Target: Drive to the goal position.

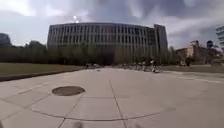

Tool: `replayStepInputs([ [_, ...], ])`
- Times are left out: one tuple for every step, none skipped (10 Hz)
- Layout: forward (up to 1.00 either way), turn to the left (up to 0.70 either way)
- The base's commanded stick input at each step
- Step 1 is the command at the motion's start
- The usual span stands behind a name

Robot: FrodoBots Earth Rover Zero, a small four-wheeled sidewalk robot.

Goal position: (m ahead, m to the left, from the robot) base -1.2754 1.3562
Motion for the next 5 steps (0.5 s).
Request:
replayStepInputs([
  [0.64, -0.01],
  [0.64, -0.01],
  [0.64, -0.01],
  [0.64, -0.01],
  [0.64, -0.01],
])
